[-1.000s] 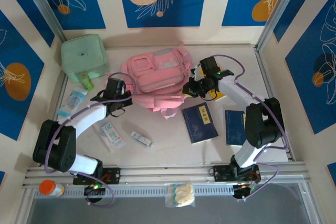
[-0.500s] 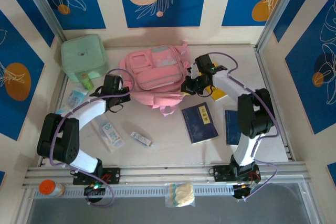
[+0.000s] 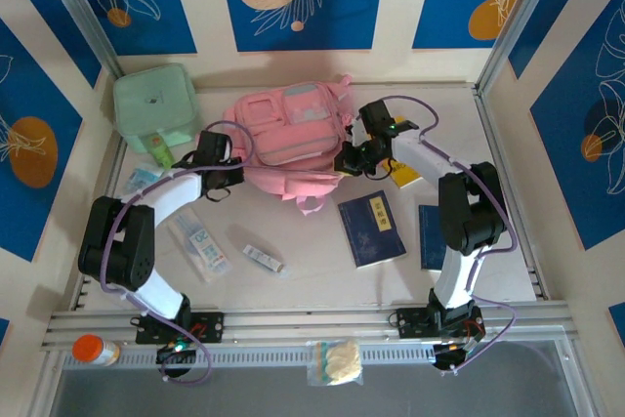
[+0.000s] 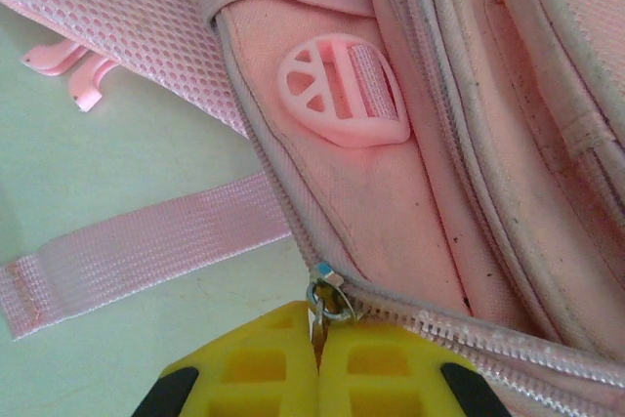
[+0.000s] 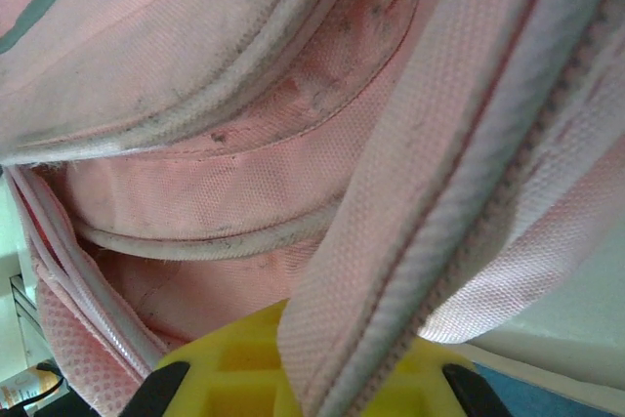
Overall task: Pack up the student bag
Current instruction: Unzip the student bag at the top-center of the table, then rotate the book at the top-right of the table.
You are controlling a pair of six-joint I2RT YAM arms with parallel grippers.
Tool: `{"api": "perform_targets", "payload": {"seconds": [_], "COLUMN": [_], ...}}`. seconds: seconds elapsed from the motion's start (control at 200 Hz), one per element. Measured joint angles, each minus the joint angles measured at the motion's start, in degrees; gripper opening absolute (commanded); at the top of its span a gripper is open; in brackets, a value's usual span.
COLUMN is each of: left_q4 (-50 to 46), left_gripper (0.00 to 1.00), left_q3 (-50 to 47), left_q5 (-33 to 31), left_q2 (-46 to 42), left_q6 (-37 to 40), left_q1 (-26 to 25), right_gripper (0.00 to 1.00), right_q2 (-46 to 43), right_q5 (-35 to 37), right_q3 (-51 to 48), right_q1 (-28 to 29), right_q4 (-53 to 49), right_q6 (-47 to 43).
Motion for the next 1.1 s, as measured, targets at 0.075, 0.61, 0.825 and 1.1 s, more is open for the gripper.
{"api": "perform_targets", "payload": {"seconds": [0.075, 0.61, 0.825, 1.1], "left_q4": [-1.6, -7.7, -6.3, -1.7], "left_gripper": [0.27, 0.53, 0.57, 0.61], "left_q3": [0.2, -3.5, -3.7, 1.4], "left_q5": [-0.8, -0.5, 0.7, 0.9], "left_q2": [0.0, -17.6, -18.9, -10.4], "left_q6": [0.1, -5.9, -10.3, -14.7], "left_q1": [0.4, -3.5, -16.8, -28.8], "right_gripper": [0.36, 0.90, 0.93, 0.93], "right_q2": [0.0, -16.4, -16.2, -6.4], "right_q5": [-0.1, 10.7, 15.6, 18.6], "right_q3": [-0.5, -5.1, -6.9, -1.0], "right_q1": [0.2, -7.1, -16.9, -24.5], "right_q4": [0.6, -2.3, -1.6, -0.2], "right_q6": [1.2, 3.8, 4.7, 5.3]}}
